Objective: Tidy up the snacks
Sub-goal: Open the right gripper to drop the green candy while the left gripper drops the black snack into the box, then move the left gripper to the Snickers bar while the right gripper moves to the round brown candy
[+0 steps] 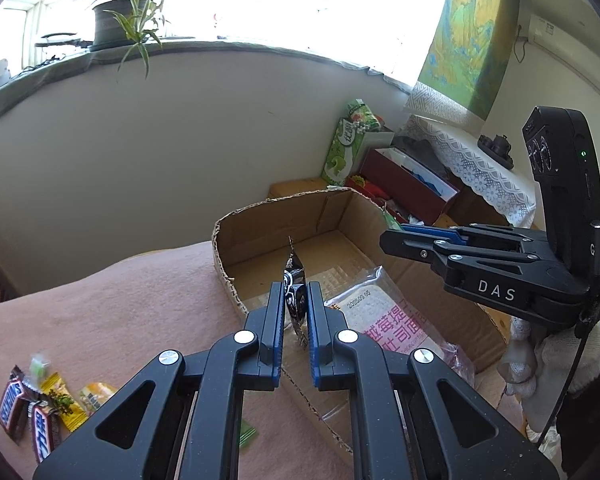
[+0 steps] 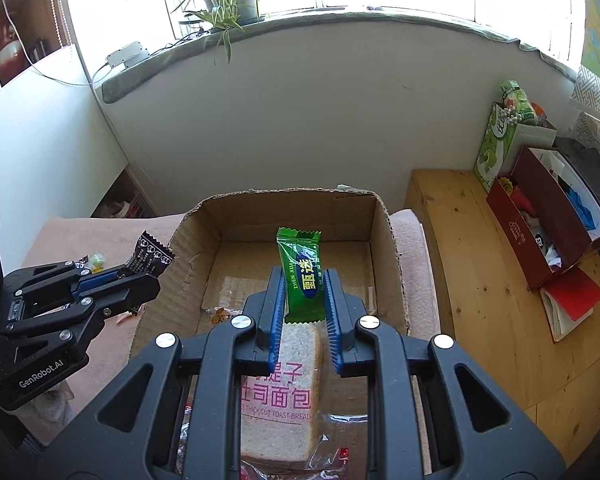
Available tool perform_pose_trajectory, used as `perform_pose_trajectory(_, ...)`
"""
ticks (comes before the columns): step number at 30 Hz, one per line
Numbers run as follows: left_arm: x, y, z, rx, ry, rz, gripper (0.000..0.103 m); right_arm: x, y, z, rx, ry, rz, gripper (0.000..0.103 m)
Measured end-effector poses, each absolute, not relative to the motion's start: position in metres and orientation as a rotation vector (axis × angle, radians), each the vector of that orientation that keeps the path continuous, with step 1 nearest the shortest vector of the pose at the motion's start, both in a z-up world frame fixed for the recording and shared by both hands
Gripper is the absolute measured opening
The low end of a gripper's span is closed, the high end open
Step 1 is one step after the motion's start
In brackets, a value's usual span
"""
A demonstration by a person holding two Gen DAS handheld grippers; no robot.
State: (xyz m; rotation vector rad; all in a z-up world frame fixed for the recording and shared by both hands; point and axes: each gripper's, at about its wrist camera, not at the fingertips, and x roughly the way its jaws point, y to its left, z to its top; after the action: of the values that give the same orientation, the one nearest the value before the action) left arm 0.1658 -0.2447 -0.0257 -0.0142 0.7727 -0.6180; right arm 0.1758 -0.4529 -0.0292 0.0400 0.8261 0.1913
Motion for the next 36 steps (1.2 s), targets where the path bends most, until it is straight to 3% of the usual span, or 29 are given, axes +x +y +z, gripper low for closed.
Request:
perform_pose_trajectory(4, 0.165, -0.243, -0.024, -0.009, 0.771, -0.616, 0.011, 0.175, -0.452, -0.028, 0.031, 0.820, 0.184, 0.020)
perform_pose_trajectory(6, 0.165, -0.243, -0.023, -0.010, 0.772, -0.617, 0.025, 0.175, -0.452, -0.027, 0.032, 0.821, 0.184, 0.020)
perform_pose_trajectory(7, 0.164, -0.243, -0.022, -0.010, 0.774, -0.614, 0.029, 0.175, -0.451, -0.027, 0.029, 0.823, 0.184, 0.024)
perform_pose_trajectory(8, 0.164, -0.242, -0.021, -0.014, 0.771, -0.615, 0.035, 0.174, -0.451, -0.027, 0.024, 0.822, 0.181, 0.037)
perform_pose_trajectory(10, 0.162, -0.240, -0.020, -0.011, 0.763, -0.611, 0.036, 0.171, -0.449, -0.025, 0.014, 0.806, 0.167, 0.057)
perform_pose_trajectory(11, 0.161, -0.240, -0.019, -0.007, 0.761, -0.610, 0.036, 0.170, -0.449, -0.023, 0.011, 0.796, 0.163, 0.062)
perform_pose_trajectory(17, 0.157, -0.232, -0.013, -0.007, 0.742, -0.600, 0.036, 0.166, -0.448, -0.017, 0.013, 0.782, 0.149, 0.073)
perform_pose_trajectory(36, 0.137, -0.115, 0.019, -0.112, 0.660, -0.460, 0.036, 0.129, -0.386, 0.005, -0.011, 0.749, 0.222, 0.074)
